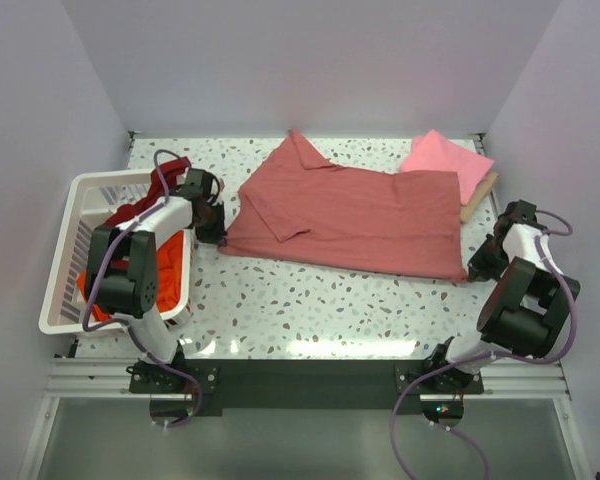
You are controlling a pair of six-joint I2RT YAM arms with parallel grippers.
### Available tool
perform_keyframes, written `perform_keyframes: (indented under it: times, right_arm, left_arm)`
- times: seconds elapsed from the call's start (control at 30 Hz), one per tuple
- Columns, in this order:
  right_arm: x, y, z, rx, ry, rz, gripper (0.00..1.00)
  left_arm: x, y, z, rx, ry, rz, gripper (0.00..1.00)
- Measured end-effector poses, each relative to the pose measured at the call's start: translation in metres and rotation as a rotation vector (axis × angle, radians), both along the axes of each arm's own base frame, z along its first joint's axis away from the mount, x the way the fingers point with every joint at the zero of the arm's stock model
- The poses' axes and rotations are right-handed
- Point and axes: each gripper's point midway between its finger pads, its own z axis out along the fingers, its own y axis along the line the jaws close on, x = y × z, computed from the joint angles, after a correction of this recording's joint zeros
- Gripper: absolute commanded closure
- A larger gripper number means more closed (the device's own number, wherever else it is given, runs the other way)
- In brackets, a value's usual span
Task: Fold and stack the t-shirts
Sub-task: Fold the tshirt
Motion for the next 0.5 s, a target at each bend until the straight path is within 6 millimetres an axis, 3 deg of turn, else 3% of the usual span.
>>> perform_keyframes:
  times: [0.03,0.13,0.23,0.37,0.5]
  right_arm:
    - [-0.003,0.000,-0.001,-0.002,0.011,-0.002,0.96]
    - [-0.010,-0.002,-0.002,-0.019,0.045,-0.010,0.66]
    - [-0.016,-0.006,0.000,-0.041,0.063,-0.018,0.51]
    - [-0.011,-0.001,0.009,-0.028,0.009,-0.008,0.45]
    - [0.000,0.016,0.016,0.028,-0.058,0.035,0.43]
  left_arm:
    - [0.000,0.000,0.002,-0.001,-0.005,0.000,1.00]
    - [-0.002,0.001,0.004,0.001,-0.007,0.000,1.00]
    - [-0.004,0.005,0.006,0.013,-0.013,0.010,1.00]
    - [-0.006,0.005,0.008,0.009,-0.008,0.010,1.00]
    - [-0.008,0.002,0.010,-0.007,0.003,0.003,1.00]
